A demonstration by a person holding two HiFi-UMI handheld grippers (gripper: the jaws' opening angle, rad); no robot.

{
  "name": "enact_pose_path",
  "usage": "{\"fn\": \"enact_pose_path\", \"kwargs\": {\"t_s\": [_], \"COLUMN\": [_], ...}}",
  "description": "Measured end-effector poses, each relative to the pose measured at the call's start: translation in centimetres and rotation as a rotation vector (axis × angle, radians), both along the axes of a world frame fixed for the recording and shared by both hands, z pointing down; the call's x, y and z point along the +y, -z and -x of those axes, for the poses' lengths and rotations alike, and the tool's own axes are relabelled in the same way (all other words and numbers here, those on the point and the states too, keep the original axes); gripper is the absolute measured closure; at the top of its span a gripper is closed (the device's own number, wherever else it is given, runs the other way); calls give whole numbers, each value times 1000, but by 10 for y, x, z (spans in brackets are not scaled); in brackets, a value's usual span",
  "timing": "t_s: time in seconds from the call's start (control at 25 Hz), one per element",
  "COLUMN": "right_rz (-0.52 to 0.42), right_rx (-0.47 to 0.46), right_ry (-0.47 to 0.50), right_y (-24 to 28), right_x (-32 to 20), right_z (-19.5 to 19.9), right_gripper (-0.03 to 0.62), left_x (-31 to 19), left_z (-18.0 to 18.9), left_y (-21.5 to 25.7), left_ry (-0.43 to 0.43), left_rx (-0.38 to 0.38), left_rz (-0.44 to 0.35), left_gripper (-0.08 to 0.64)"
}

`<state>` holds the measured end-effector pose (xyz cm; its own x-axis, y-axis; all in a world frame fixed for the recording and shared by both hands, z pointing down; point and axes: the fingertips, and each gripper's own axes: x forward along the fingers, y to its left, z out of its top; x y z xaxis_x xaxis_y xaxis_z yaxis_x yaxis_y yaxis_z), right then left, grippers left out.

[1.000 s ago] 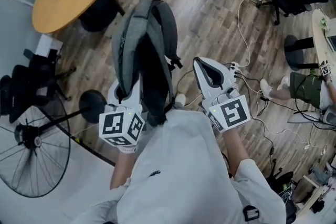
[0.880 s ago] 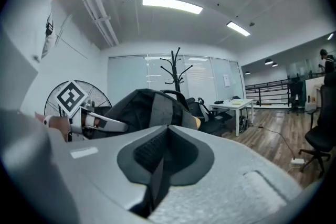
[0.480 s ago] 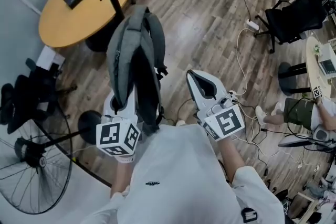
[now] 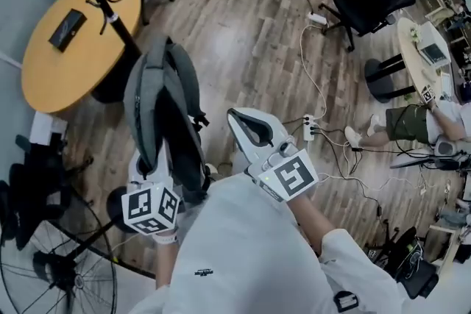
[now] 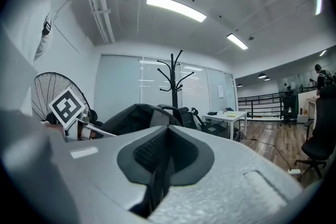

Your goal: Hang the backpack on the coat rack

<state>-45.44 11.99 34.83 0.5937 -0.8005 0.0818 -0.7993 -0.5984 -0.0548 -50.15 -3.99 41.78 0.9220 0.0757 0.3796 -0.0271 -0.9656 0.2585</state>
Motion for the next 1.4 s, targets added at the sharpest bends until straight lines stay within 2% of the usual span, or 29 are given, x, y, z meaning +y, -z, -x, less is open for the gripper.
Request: {"fn": "enact_pose_path", "kwargs": {"t_s": [0.2, 0.44, 0.64, 0.84, 1.16, 1.4], "right_rz": [-3, -35, -65, -80, -143, -148], "right_rx": [-31, -59, -59, -55, -56, -41], "right_ry": [-39, 7, 41, 69, 163, 239], "right_y": [-16, -28, -23, -24, -14, -9], "right_x": [18, 7, -3, 8, 12, -3], "right_z": [-22, -59, -116, -176, -267, -309], "right_gripper": [591, 591, 591, 591, 591, 591], "left_x": [12, 16, 9, 16, 27, 17], "left_z": [-16, -51, -99, -153, -229, -265], "left_y": [-9, -9, -6, -7, 13, 30], "left_ry": [-21, -8, 11, 34, 138, 217], "left_rx": [2, -5, -25, -39, -5, 60], "left_rz": [23, 10, -23, -48, -65, -64], "left_gripper": [454, 454, 454, 454, 454, 454]}}
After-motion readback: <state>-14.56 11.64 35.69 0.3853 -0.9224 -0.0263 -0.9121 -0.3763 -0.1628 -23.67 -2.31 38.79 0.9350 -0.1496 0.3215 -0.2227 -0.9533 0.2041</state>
